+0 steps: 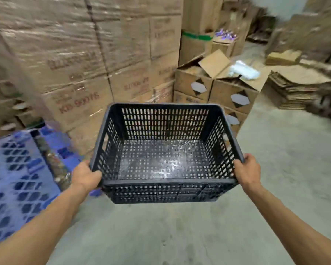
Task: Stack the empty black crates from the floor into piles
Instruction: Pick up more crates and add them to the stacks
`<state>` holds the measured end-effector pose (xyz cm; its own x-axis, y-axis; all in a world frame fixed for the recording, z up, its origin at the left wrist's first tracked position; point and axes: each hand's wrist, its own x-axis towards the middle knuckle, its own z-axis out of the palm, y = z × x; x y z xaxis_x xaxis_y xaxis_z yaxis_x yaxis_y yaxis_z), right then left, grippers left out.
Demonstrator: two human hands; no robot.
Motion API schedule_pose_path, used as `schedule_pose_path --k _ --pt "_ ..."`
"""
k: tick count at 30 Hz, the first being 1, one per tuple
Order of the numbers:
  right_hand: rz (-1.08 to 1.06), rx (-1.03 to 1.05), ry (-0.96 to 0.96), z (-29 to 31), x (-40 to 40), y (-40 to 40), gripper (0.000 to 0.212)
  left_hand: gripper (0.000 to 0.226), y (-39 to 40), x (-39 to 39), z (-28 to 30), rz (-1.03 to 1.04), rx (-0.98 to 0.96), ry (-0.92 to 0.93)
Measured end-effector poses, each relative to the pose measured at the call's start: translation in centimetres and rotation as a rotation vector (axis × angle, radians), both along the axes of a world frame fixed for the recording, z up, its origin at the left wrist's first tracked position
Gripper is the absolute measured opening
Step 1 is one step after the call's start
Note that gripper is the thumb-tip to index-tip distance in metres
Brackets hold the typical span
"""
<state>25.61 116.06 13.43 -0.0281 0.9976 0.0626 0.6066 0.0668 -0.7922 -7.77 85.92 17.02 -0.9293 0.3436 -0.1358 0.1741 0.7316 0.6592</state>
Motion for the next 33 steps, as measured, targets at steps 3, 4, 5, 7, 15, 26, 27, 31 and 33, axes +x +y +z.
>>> schedule_pose_path --k 3,4,5,7,15,26,27,31,33 --pt "-0.008 0.089 0.069 9.4 1.4 -5.4 0.013 0.026 -5.5 1.1 9.0 -0.028 0.056 0.116" --pt "-0.01 0.125 0.102 12.7 1.6 -7.4 0.009 0.029 -7.5 1.3 12.3 -0.038 0.087 0.144" --pt "-0.01 0.137 0.141 15.7 2.2 -9.7 0.006 0.031 -9.6 1.6 15.3 -0.051 0.112 0.168" --pt "-0.001 0.179 0.187 20.7 2.9 -13.5 0.005 0.033 -13.3 2.0 20.4 -0.052 0.169 0.232" --pt "0.169 0.208 0.373 34.7 1.1 -27.0 0.011 0.02 -30.4 2.8 33.9 0.054 0.321 0.277" --pt "0.513 0.187 0.397 41.0 -11.2 -40.0 0.025 0.028 -50.8 2.6 39.8 0.44 0.601 0.29" --pt "0.544 0.169 0.404 41.2 -12.5 -41.6 0.024 0.033 -52.8 2.7 39.9 0.477 0.615 0.295" --pt "0.658 0.124 0.407 41.5 -17.0 -47.3 0.026 0.031 -60.2 2.7 39.1 0.626 0.605 0.342" --pt "0.737 0.096 0.408 41.4 -19.4 -50.5 0.026 0.02 -64.4 2.5 38.8 0.695 0.632 0.327"
